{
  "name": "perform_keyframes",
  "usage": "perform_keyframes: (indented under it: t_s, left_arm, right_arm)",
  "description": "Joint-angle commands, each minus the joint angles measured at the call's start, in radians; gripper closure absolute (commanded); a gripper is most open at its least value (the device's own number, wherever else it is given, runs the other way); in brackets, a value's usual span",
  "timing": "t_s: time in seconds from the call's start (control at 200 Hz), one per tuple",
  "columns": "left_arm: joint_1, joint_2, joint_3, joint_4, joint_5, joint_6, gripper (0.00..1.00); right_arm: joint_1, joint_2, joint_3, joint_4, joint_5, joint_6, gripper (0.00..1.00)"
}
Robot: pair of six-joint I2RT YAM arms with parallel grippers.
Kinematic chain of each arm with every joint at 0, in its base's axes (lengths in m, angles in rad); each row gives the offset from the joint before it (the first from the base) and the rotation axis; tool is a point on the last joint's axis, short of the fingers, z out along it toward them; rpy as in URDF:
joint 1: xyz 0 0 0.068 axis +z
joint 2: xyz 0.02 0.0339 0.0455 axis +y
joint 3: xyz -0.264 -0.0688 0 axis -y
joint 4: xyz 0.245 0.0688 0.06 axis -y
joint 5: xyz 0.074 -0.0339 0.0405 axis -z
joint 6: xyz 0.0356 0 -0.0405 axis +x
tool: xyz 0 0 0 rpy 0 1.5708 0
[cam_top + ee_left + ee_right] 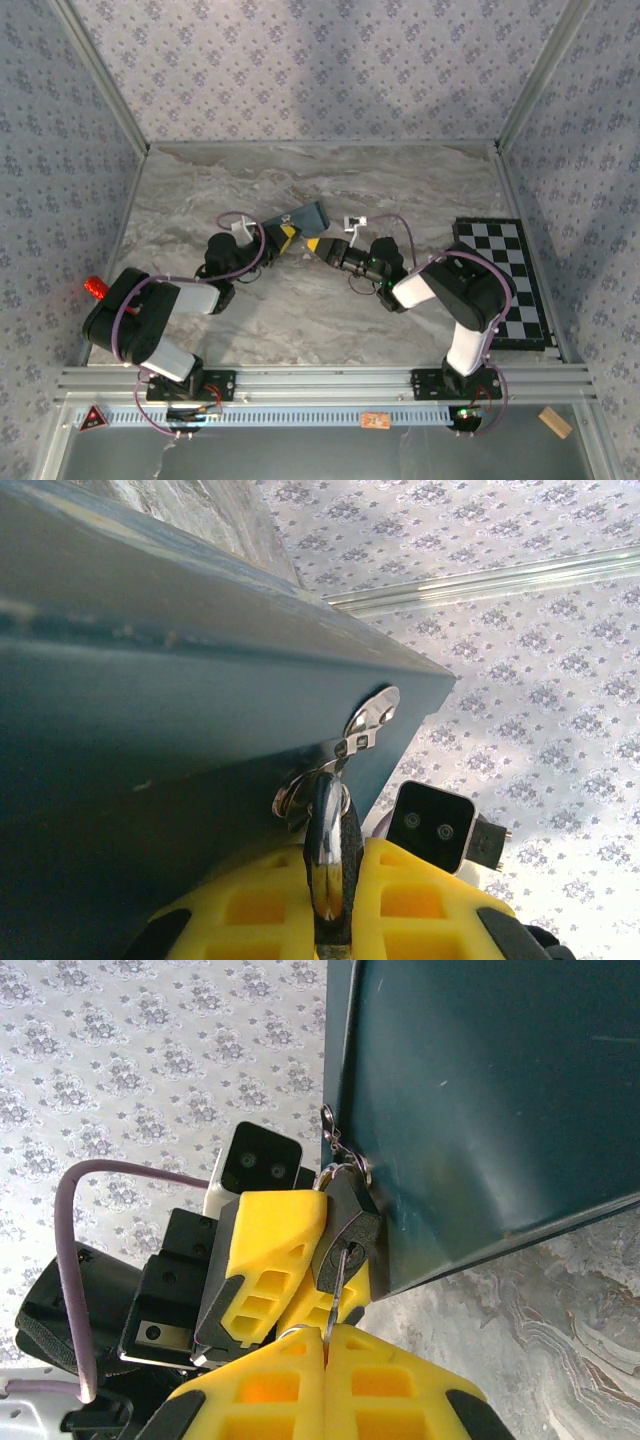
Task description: Unlock the padlock with the key
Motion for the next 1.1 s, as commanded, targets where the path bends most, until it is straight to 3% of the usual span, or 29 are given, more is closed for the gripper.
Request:
perform_keyframes:
  t_s: [0.0, 1.094]
  left_arm:
    - [0.003, -0.002, 0.012, 0.156, 0.019, 0.011, 1.00]
    - [-0.032, -0.001, 0.054, 0.173, 0.062, 0.005, 1.00]
  right_arm:
    - [-0.004, -0.005, 0.017, 0.018, -0.010, 0.010, 1.00]
    - [-0.002, 0.016, 0.017, 0.017, -0.003, 0.008, 1.00]
